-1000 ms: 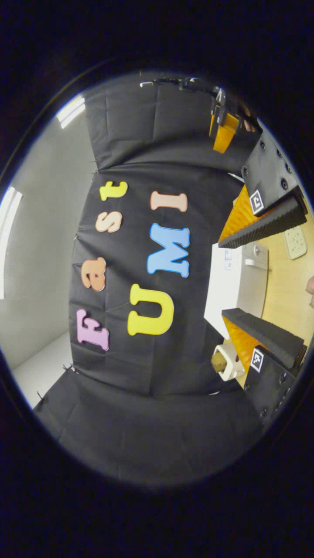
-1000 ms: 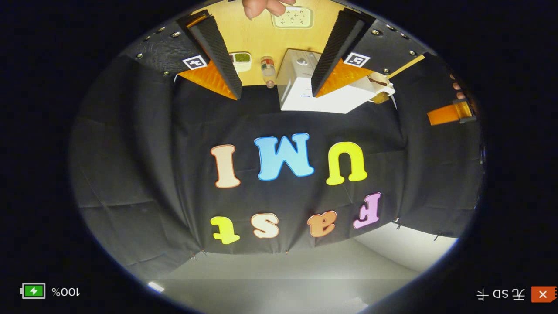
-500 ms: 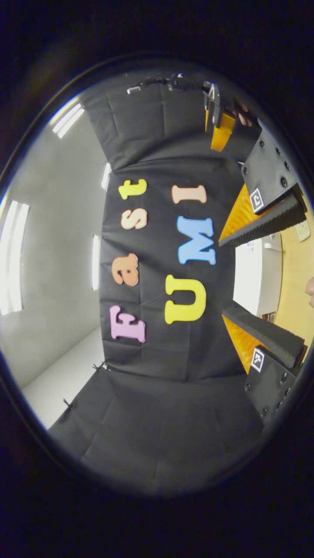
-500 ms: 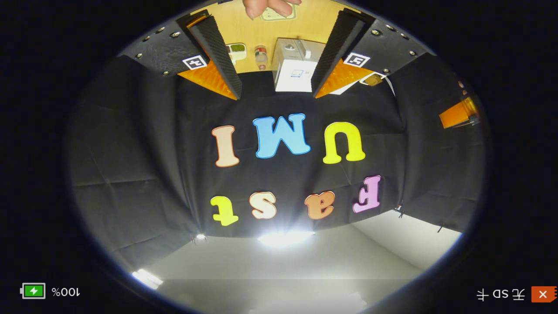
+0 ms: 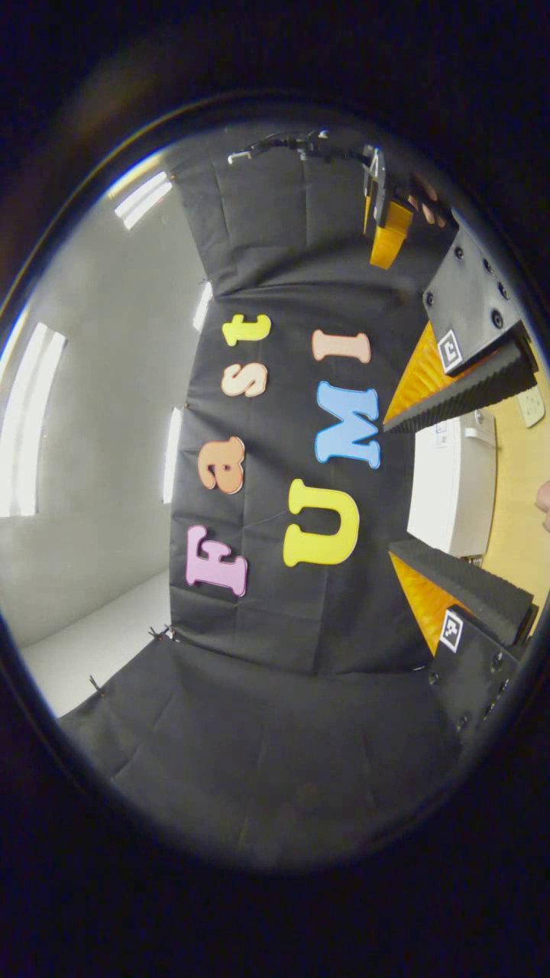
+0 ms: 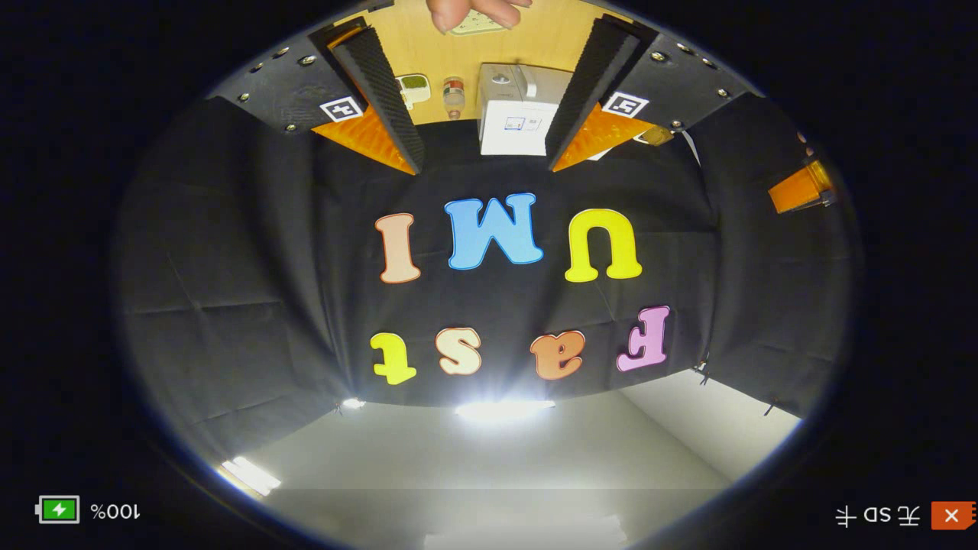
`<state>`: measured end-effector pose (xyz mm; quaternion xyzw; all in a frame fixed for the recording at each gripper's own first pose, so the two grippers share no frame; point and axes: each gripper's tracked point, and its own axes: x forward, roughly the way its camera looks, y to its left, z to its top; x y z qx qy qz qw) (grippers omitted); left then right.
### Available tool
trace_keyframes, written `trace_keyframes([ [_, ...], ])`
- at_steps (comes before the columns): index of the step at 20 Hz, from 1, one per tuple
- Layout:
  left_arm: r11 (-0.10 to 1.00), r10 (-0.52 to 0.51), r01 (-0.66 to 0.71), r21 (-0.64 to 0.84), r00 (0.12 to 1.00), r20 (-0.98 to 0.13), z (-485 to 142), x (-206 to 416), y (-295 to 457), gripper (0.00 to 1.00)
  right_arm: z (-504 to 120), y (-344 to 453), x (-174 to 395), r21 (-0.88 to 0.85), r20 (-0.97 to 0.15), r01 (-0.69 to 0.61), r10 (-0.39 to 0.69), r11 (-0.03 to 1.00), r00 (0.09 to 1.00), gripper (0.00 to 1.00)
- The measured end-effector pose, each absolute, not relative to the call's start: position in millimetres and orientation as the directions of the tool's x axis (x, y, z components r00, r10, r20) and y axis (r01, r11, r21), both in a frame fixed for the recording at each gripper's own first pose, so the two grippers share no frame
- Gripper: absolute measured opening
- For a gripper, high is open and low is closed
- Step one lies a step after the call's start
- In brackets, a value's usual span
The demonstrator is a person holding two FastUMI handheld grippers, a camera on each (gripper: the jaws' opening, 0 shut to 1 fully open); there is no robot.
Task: Open the microwave oven with the left hand, put the food in, and close the microwave oven.
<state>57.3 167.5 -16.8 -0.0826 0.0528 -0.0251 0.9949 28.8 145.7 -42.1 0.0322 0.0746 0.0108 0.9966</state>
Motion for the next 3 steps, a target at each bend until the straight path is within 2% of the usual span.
trace_keyframes([
  [3,0.981,-0.059,0.039,-0.188,0.993,-0.101,-16.9,54.4,169.7,0.94,-37.8,152.8,34.3,0.024,-0.124,-0.032,0.035,0.999,0.992,0.98],
])
